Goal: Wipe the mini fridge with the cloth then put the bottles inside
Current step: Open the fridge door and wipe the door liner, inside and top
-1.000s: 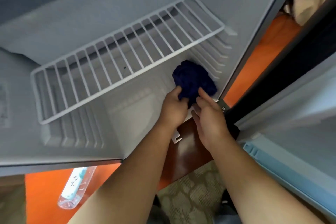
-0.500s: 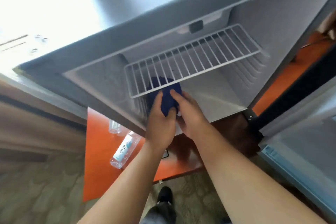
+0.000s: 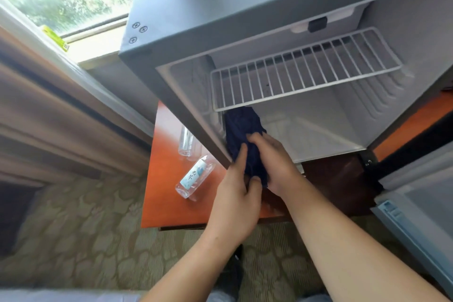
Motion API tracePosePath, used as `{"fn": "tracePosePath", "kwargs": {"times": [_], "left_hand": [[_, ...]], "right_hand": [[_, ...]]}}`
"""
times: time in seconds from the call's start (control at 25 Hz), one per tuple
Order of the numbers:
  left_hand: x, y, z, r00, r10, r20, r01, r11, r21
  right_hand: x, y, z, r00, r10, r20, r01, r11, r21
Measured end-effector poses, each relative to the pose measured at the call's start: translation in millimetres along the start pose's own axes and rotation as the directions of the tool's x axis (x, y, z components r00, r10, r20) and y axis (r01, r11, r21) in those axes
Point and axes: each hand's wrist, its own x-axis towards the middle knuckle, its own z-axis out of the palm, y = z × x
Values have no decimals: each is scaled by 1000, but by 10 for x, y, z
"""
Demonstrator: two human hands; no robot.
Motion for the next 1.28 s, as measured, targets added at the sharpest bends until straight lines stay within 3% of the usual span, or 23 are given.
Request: {"fn": "tracePosePath", "kwargs": {"times": [0.24, 0.44, 0.56, 0.8, 1.04, 1.28], "left_hand": [[37, -61, -88, 999, 16, -35, -18, 999, -46], [458, 10, -67, 997, 19, -79, -25, 996, -80], [679, 12, -40, 995, 4, -102, -15, 993, -113], [489, -64, -21, 1000, -26, -18, 23, 993, -118], [32, -376, -41, 991, -74, 112, 73, 997, 11], [234, -790, 186, 970, -150, 190, 108, 971, 213]], "right_hand": [[49, -53, 143, 968, -248, 21, 249, 961, -124], [557, -363, 341, 953, -303, 28, 302, 931, -203], [777, -441, 389, 952, -304, 34, 304, 929, -211], [579, -434, 249, 981, -189, 30, 191, 955, -226], [211, 126, 0, 982, -169, -90, 147, 966, -212], [448, 772, -243, 974, -121, -190, 66, 959, -275]]}}
